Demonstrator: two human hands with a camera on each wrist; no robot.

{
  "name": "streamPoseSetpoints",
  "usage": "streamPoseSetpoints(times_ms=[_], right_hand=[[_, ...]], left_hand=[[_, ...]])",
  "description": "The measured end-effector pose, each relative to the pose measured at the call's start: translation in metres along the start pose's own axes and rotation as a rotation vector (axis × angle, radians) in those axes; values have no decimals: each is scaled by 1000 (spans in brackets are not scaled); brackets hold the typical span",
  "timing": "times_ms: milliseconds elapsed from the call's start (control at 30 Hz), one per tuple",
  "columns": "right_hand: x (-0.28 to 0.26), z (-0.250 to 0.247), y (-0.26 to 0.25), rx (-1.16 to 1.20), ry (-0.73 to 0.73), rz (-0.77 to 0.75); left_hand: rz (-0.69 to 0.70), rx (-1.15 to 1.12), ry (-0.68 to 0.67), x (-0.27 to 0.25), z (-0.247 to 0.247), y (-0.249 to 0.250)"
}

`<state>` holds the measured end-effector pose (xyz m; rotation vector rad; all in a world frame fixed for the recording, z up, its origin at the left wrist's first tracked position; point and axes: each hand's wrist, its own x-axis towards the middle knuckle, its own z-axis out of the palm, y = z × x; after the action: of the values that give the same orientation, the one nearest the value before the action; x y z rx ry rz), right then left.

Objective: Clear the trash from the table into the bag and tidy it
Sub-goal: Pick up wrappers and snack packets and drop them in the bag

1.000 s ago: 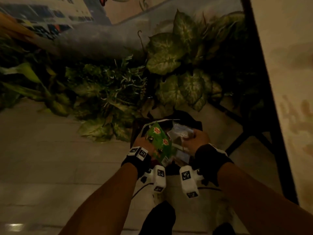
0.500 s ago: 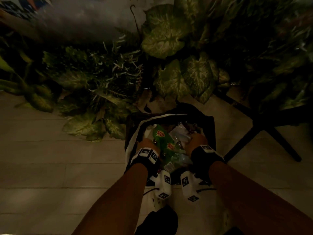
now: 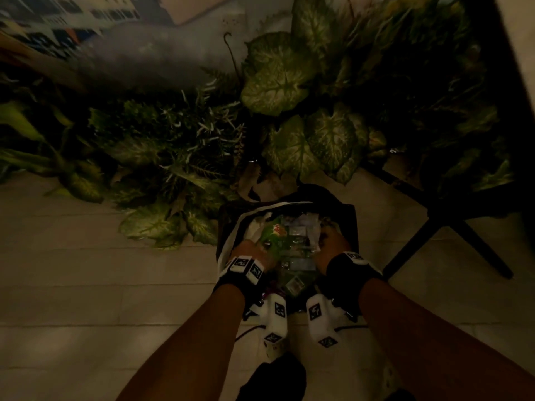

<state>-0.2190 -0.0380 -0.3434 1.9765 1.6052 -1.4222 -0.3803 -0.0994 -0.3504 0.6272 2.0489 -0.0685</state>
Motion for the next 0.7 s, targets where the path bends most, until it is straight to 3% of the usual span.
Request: streamPoseSetpoints(times_ms=[167, 400, 533, 700], right_hand=[[-64, -31, -15, 87, -15, -96], [-216, -98, -49, 218, -210, -316], [-277, -157, -18, 117, -289, -430], [-329, -257, 62, -10, -241, -500]], left_hand=[[98, -3, 161, -48, -32, 8], [270, 69, 215, -148, -92, 65], [473, -29, 315, -208, -108, 113], [727, 6, 399, -283, -96, 175]])
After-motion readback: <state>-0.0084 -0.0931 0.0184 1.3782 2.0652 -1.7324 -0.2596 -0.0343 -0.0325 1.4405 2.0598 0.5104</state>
